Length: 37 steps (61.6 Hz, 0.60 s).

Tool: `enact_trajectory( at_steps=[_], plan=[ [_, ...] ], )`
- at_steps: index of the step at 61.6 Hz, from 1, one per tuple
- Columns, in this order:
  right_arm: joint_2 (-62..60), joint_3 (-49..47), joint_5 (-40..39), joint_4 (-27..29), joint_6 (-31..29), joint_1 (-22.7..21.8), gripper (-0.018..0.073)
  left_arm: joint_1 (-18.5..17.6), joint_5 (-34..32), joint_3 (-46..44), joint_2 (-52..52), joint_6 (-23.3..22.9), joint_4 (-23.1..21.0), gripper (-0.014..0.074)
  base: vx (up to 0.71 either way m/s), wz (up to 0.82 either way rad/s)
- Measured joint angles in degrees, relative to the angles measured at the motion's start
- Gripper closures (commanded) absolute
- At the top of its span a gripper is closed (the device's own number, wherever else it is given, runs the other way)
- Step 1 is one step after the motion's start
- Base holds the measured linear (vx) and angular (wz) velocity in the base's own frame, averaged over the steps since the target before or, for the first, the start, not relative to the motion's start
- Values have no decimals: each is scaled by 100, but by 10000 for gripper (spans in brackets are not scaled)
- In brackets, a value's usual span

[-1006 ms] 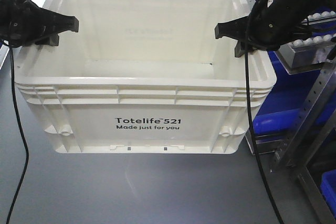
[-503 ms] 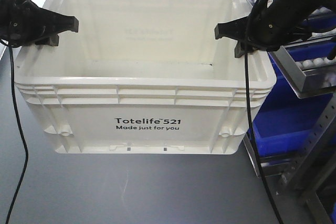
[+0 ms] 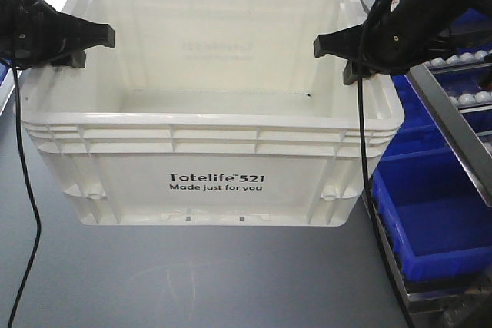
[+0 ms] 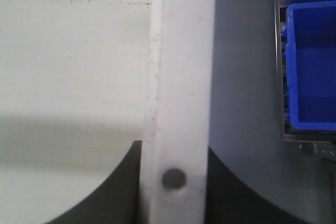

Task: Move bin from left to right shelf
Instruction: 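Keep the tote raised while the base turns toward another rack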

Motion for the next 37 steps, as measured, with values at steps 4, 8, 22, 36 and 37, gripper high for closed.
enact_trajectory(
  at_steps=[4, 8, 22, 36, 37],
  plan=[
    [0, 0, 0, 0, 0, 0, 538, 0, 0, 0, 0, 0, 0, 602, 33, 7],
    [0, 0, 0, 0, 0, 0, 538, 0, 0, 0, 0, 0, 0, 602, 34, 6],
    [0, 0, 1, 0, 0, 0, 538, 0, 0, 0, 0, 0, 5, 602, 35, 3],
    [0, 0, 1, 0, 0, 0, 538, 0, 0, 0, 0, 0, 5, 602, 35, -2],
    [0, 0, 1, 0, 0, 0, 538, 0, 0, 0, 0, 0, 5, 602, 35, -3]
  ],
)
